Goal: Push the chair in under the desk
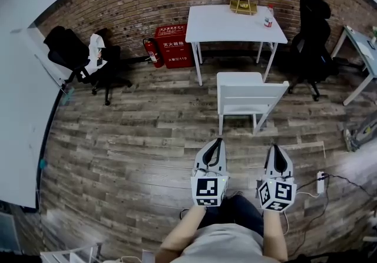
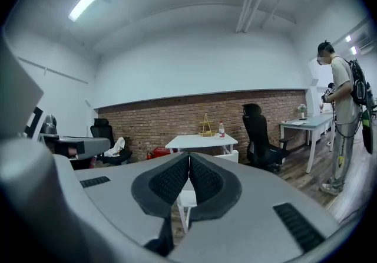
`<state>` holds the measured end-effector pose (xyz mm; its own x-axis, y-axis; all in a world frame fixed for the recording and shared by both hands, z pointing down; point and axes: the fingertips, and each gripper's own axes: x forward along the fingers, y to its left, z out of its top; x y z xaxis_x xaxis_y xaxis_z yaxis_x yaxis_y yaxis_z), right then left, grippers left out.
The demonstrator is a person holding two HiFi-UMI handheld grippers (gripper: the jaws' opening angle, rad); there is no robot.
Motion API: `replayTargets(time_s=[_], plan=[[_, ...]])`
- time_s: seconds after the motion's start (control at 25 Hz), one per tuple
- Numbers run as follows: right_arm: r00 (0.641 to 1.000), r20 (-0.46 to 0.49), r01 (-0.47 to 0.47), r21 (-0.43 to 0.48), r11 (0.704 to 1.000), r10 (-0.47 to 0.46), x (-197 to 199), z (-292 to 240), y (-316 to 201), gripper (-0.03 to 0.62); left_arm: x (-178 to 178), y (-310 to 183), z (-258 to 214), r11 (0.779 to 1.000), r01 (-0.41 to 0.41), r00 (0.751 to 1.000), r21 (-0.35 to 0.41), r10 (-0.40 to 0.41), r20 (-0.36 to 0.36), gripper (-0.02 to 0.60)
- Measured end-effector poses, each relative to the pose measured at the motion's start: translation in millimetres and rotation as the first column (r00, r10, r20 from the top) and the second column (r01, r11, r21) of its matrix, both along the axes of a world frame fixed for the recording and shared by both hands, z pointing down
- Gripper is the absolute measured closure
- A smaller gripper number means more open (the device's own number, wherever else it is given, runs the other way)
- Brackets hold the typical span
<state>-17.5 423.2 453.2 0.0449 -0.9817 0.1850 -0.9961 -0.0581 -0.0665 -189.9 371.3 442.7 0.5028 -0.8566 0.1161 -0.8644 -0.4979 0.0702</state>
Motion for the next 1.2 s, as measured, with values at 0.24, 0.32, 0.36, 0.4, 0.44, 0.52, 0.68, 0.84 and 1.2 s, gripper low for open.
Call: replayTargets(time_s=[0.24, 0.32, 0.36, 0.4, 0.44, 0.52, 0.68, 0.84, 1.2], plan=[[0.999, -0.035, -0.017, -0.011, 1.0, 0.016, 7, 2, -4, 0.577, -1, -7, 7, 1.0, 0.01, 1.0, -0.02, -0.01, -0.004, 0.566], [0.999, -0.039, -0.012, -0.008, 1.0, 0.012, 8, 2, -9, 0.577, 1, -10, 9, 1.0, 0.013, 1.0, -0.025, -0.013, -0.001, 0.565], [0.999, -0.04, -0.008, -0.007, 1.0, 0.008, 8, 2, -12, 0.577, 1, -12, 10, 1.0, 0.016, 1.0, -0.026, -0.016, 0.002, 0.566], [0.999, -0.039, -0.002, -0.007, 1.0, 0.002, 8, 1, -16, 0.577, 1, -15, 10, 0.999, 0.022, 1.0, -0.026, -0.021, 0.006, 0.566], [0.999, -0.037, 0.005, -0.007, 1.0, -0.005, 9, 1, -21, 0.577, 1, -19, 10, 0.999, 0.029, 1.0, -0.025, -0.028, 0.008, 0.566], [0.999, -0.032, 0.016, -0.005, 1.0, -0.016, 11, 1, -31, 0.577, 2, -27, 9, 0.999, 0.043, 0.999, -0.024, -0.043, 0.009, 0.566], [0.999, -0.029, 0.035, -0.002, 0.999, -0.035, 23, 1, -51, 0.577, 11, -45, 11, 0.997, 0.068, 0.998, -0.026, -0.068, 0.015, 0.566], [0.999, -0.016, 0.047, -0.005, 0.999, -0.048, 43, 2, -74, 0.577, 28, -64, 12, 0.996, 0.086, 0.996, -0.033, -0.085, 0.018, 0.566], [0.995, -0.01, 0.101, -0.008, 0.995, -0.102, 82, 0, -128, 0.577, 61, -108, 8, 0.989, 0.144, 0.989, -0.034, -0.144, 0.026, 0.566]])
